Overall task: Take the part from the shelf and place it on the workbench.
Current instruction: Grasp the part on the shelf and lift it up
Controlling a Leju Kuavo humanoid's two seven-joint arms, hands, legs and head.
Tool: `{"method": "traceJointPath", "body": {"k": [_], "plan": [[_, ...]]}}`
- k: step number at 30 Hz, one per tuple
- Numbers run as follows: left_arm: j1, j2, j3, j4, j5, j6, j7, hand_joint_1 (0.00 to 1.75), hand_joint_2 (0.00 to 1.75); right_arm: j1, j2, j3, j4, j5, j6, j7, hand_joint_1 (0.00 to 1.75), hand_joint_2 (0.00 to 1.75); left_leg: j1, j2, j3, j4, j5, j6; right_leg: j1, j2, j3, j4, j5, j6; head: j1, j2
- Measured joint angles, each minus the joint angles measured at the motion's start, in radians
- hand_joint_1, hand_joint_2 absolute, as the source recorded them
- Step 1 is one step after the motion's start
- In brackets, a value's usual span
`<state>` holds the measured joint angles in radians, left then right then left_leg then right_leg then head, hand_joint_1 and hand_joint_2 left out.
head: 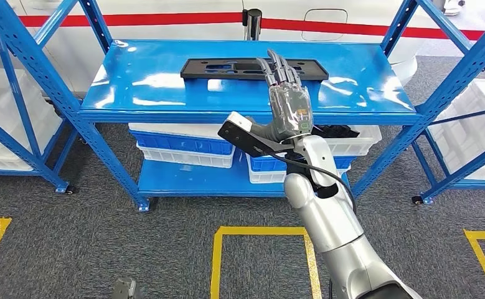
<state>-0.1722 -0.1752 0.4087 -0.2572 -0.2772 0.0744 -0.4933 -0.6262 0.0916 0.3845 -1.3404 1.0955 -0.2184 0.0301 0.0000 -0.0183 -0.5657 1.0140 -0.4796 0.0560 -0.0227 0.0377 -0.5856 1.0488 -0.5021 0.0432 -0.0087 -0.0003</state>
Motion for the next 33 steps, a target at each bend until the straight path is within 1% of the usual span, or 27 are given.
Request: {"method": "traceJointPath", "body": {"k": [1, 3, 4, 5, 6, 7, 8, 9, 10, 11, 12, 14, 16, 17, 18, 19, 20, 21, 23, 24, 25, 26, 27, 29, 30, 31, 33], "plan": [[0.000, 0.000, 0.000, 0.000, -0.001, 0.000, 0.000, 0.00, 0.00, -0.003, 0.000, 0.000, 0.002, 0.000, 0.000, -0.001, 0.00, 1.75, 0.003, 0.004, 0.003, -0.004, 0.002, 0.004, 0.002, -0.010, -0.028, 0.050, -0.020, -0.004, 0.002, 0.000], [0.000, 0.000, 0.000, 0.000, -0.001, 0.000, 0.002, 0.00, 0.00, -0.006, -0.001, 0.001, 0.008, -0.001, -0.001, -0.003, 0.00, 1.75, 0.003, 0.010, 0.003, -0.005, 0.001, 0.006, 0.003, -0.022, -0.103, 0.183, -0.061, -0.011, 0.006, 0.000], [0.001, 0.000, 0.000, 0.000, -0.001, 0.000, 0.003, 0.00, 0.00, -0.005, -0.002, 0.002, 0.013, -0.002, -0.001, -0.005, 0.00, 1.75, 0.003, 0.013, 0.004, -0.005, -0.001, 0.005, 0.003, -0.023, -0.134, 0.231, -0.068, -0.009, 0.006, 0.000], [0.001, 0.000, 0.001, 0.000, -0.001, -0.001, 0.004, 0.00, 0.00, -0.005, -0.002, 0.002, 0.018, -0.003, -0.002, -0.007, 0.00, 1.75, 0.003, 0.014, 0.006, -0.005, -0.003, 0.004, 0.003, -0.024, -0.148, 0.245, -0.061, -0.005, 0.006, 0.000], [0.001, 0.000, 0.001, 0.000, -0.001, -0.001, 0.006, 0.00, 0.00, -0.005, -0.002, 0.002, 0.022, -0.004, -0.003, -0.010, 0.00, 1.75, 0.004, 0.015, 0.010, -0.004, -0.007, 0.001, 0.002, -0.026, -0.141, 0.215, -0.036, 0.002, 0.006, 0.000], [0.001, 0.000, 0.001, 0.000, -0.001, -0.002, 0.008, 0.00, 0.00, -0.005, -0.002, 0.003, 0.026, -0.005, -0.004, -0.012, 0.00, 1.75, 0.005, 0.015, 0.015, -0.004, -0.012, -0.004, 0.000, -0.031, -0.115, 0.150, 0.000, 0.010, 0.006, 0.000], [0.000, 0.000, 0.002, 0.000, 0.000, -0.003, 0.009, 0.00, 0.00, -0.006, -0.002, 0.003, 0.030, -0.006, -0.006, -0.014, 0.00, 1.75, 0.005, 0.015, 0.021, -0.003, -0.017, -0.010, 0.000, -0.038, -0.084, 0.079, 0.029, 0.014, 0.006, 0.000], [0.000, 0.000, 0.002, 0.000, 0.000, -0.003, 0.010, 0.00, 0.00, -0.007, -0.002, 0.004, 0.033, -0.007, -0.009, -0.014, 0.00, 1.75, 0.004, 0.015, 0.024, -0.002, -0.023, -0.016, 0.000, -0.042, -0.056, 0.020, 0.051, 0.013, 0.007, 0.000], [0.000, 0.001, 0.003, 0.000, 0.000, -0.003, 0.010, 0.00, 0.00, -0.007, -0.001, 0.004, 0.036, -0.008, -0.010, -0.014, 0.00, 1.75, 0.002, 0.016, 0.026, -0.001, -0.027, -0.022, 0.002, -0.044, -0.040, -0.013, 0.060, 0.007, 0.006, 0.000], [0.000, 0.001, 0.003, 0.000, 0.001, -0.004, 0.010, 0.00, 0.00, -0.007, -0.001, 0.005, 0.040, -0.008, -0.012, -0.014, 0.00, 1.75, 0.001, 0.016, 0.026, -0.002, -0.029, -0.026, 0.005, -0.043, -0.035, -0.023, 0.058, -0.001, 0.006, 0.000], [0.000, 0.001, 0.004, 0.000, 0.001, -0.004, 0.010, 0.00, 0.00, -0.007, -0.001, 0.005, 0.042, -0.009, -0.013, -0.014, 0.00, 1.75, 0.002, 0.017, 0.026, -0.004, -0.031, -0.030, 0.007, -0.039, -0.034, -0.025, 0.058, -0.009, 0.005, 0.000], [-0.001, 0.001, 0.005, -0.001, 0.001, -0.004, 0.011, 0.00, 0.00, -0.009, 0.000, 0.005, 0.045, -0.009, -0.013, -0.014, 0.00, 1.75, 0.006, 0.020, 0.027, 0.000, -0.041, -0.040, 0.003, -0.034, -0.026, -0.027, 0.053, -0.023, 0.004, 0.000], [-0.003, 0.001, 0.006, -0.002, 0.001, -0.004, 0.010, 0.00, 0.00, -0.013, 0.003, 0.005, 0.047, -0.009, -0.014, -0.015, 0.00, 1.75, 0.009, 0.021, -0.001, 0.061, -0.070, -0.051, -0.003, -0.032, -0.014, -0.029, 0.046, -0.039, 0.000, 0.000], [-0.003, 0.001, 0.006, -0.002, 0.001, -0.004, 0.011, 0.00, 0.00, -0.014, 0.005, 0.005, 0.049, -0.009, -0.014, -0.015, 0.00, 1.75, 0.010, 0.020, -0.034, 0.121, -0.090, -0.056, -0.002, -0.032, -0.008, -0.029, 0.041, -0.046, -0.002, 0.000], [-0.003, 0.001, 0.008, -0.002, 0.001, -0.004, 0.011, 0.00, 0.00, -0.015, 0.006, 0.005, 0.052, -0.010, -0.014, -0.016, 0.00, 1.75, 0.011, 0.020, -0.077, 0.189, -0.108, -0.059, 0.000, -0.031, -0.004, -0.029, 0.037, -0.052, -0.004, 0.000], [-0.001, 0.001, 0.010, -0.002, 0.001, -0.004, 0.012, 0.00, 0.00, -0.015, 0.007, 0.006, 0.056, -0.010, -0.014, -0.017, 0.00, 1.75, 0.012, 0.020, -0.117, 0.243, -0.116, -0.059, 0.003, -0.029, -0.001, -0.029, 0.034, -0.055, -0.004, 0.000], [0.000, 0.001, 0.013, -0.002, 0.002, -0.004, 0.012, 0.00, 0.00, -0.014, 0.007, 0.006, 0.060, -0.010, -0.014, -0.018, 0.00, 1.75, 0.012, 0.020, -0.146, 0.270, -0.106, -0.058, 0.005, -0.026, 0.004, -0.029, 0.029, -0.058, -0.004, 0.000], [0.001, 0.002, 0.015, -0.002, 0.003, -0.004, 0.013, 0.00, 0.00, -0.013, 0.009, 0.007, 0.064, -0.010, -0.015, -0.020, 0.00, 1.75, 0.011, 0.020, -0.155, 0.255, -0.076, -0.053, 0.008, -0.023, 0.010, -0.029, 0.024, -0.060, -0.004, 0.000], [0.001, 0.004, 0.021, -0.002, 0.005, -0.004, 0.013, 0.00, 0.00, -0.013, 0.014, 0.011, 0.068, -0.011, -0.016, -0.026, 0.00, 1.75, 0.007, 0.016, -0.124, 0.142, 0.010, -0.036, 0.012, -0.017, 0.025, -0.030, 0.013, -0.060, -0.003, 0.000], [0.001, 0.007, 0.023, -0.002, 0.007, -0.004, 0.013, 0.00, 0.00, -0.015, 0.017, 0.013, 0.070, -0.011, -0.017, -0.028, 0.00, 1.75, 0.003, 0.014, -0.101, 0.088, 0.039, -0.025, 0.015, -0.015, 0.029, -0.031, 0.008, -0.058, -0.001, 0.000], [0.000, 0.009, 0.025, -0.002, 0.010, -0.004, 0.012, 0.00, 0.00, -0.016, 0.021, 0.015, 0.073, -0.012, -0.018, -0.031, 0.00, 1.75, -0.002, 0.012, -0.083, 0.047, 0.051, -0.015, 0.015, -0.013, 0.031, -0.033, 0.005, -0.055, -0.002, 0.000], [0.000, 0.011, 0.027, -0.002, 0.012, -0.003, 0.011, 0.00, 0.00, -0.017, 0.023, 0.017, 0.076, -0.014, -0.019, -0.033, 0.00, 1.75, -0.007, 0.011, -0.073, 0.025, 0.050, -0.007, 0.015, -0.012, 0.030, -0.032, 0.006, -0.050, -0.003, 0.000], [0.000, 0.012, 0.029, -0.002, 0.014, -0.003, 0.010, 0.00, 0.00, -0.018, 0.025, 0.019, 0.079, -0.015, -0.020, -0.034, 0.00, 1.75, -0.011, 0.013, -0.066, 0.013, 0.045, -0.003, 0.018, -0.012, 0.031, -0.031, 0.009, -0.043, -0.005, 0.000], [0.001, 0.012, 0.031, -0.003, 0.015, -0.003, 0.009, 0.00, 0.00, -0.020, 0.028, 0.019, 0.084, -0.018, -0.022, -0.036, 0.00, 1.75, -0.008, 0.014, -0.045, -0.013, 0.044, 0.001, 0.022, -0.014, 0.031, -0.023, 0.009, -0.034, -0.008, 0.000], [0.002, 0.012, 0.032, -0.003, 0.016, -0.003, 0.008, 0.00, 0.00, -0.023, 0.030, 0.020, 0.087, -0.019, -0.023, -0.037, 0.00, 1.75, -0.005, 0.014, -0.032, -0.023, 0.045, 0.003, 0.023, -0.017, 0.024, -0.005, 0.001, -0.033, -0.007, 0.000], [0.002, 0.011, 0.033, -0.003, 0.016, -0.002, 0.008, 0.00, 0.00, -0.027, 0.032, 0.021, 0.089, -0.020, -0.025, -0.038, 0.00, 1.75, -0.001, 0.014, -0.020, -0.030, 0.045, 0.005, 0.023, -0.020, 0.004, 0.032, -0.014, -0.033, -0.006, 0.000], [0.001, 0.012, 0.038, -0.003, 0.017, -0.002, 0.008, 0.00, 0.00, -0.033, 0.032, 0.022, 0.096, -0.021, -0.027, -0.040, 0.00, 1.75, 0.001, 0.014, -0.010, -0.034, 0.039, 0.007, 0.018, -0.023, -0.067, 0.148, -0.051, -0.030, -0.005, 0.000]]}}
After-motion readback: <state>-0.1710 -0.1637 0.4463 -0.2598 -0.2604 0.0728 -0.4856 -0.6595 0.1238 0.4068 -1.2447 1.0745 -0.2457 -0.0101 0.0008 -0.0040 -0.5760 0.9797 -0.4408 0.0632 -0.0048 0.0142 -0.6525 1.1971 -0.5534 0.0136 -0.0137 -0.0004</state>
